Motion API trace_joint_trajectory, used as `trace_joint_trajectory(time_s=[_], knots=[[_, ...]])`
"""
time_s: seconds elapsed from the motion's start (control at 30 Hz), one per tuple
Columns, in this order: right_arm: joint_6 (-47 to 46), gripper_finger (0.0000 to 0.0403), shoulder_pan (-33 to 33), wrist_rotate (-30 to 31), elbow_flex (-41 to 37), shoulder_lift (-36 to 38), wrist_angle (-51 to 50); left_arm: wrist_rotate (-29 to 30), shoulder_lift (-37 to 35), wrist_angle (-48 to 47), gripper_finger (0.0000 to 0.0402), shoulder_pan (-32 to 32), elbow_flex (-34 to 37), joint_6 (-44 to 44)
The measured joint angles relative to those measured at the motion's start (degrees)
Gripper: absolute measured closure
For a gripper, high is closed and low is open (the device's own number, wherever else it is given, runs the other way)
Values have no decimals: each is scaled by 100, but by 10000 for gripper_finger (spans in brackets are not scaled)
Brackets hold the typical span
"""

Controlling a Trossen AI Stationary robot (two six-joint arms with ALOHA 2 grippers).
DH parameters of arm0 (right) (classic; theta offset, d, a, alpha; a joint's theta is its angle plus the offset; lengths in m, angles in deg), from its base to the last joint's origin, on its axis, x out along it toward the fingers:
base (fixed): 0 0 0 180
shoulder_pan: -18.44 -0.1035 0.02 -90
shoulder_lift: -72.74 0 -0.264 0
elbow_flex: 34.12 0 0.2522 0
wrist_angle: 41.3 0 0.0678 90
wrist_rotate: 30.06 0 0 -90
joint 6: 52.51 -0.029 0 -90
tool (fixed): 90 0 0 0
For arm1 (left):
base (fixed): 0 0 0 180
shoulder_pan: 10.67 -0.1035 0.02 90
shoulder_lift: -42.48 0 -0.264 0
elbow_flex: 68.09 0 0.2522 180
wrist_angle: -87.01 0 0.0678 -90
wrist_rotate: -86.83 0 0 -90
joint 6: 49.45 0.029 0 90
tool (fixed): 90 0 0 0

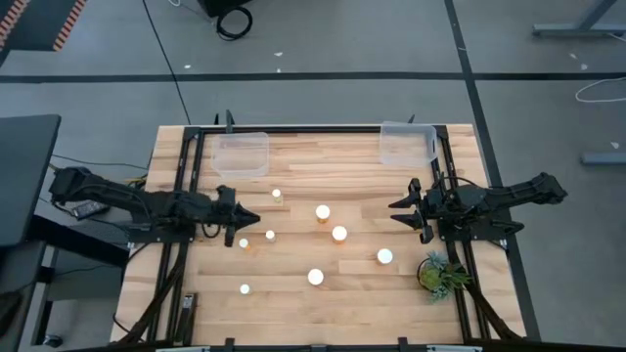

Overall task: Pick and place medicine bottles into bin by pill shape (circle, oval)
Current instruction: Put the top yellow tablet bottle into the left transparent bin

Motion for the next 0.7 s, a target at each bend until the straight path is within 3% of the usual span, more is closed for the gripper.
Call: trace_joint_trajectory(time_s=[0.23, 0.4, 0.57, 0.7], knots=[[0, 246, -1, 0, 0, 1, 0, 484, 1030, -1221, 342, 96, -1184, 10], [0, 246, -1, 0, 0, 1, -1, 560, 1560, -2261, 325, -266, -1964, 3], [0, 246, 0, 0, 2, 2, -1, 444, 2013, -2693, 303, -755, -2364, -34], [0, 246, -2, 1, 2, 0, -2, 4, 2354, -2833, 284, -1126, -2581, -147]])
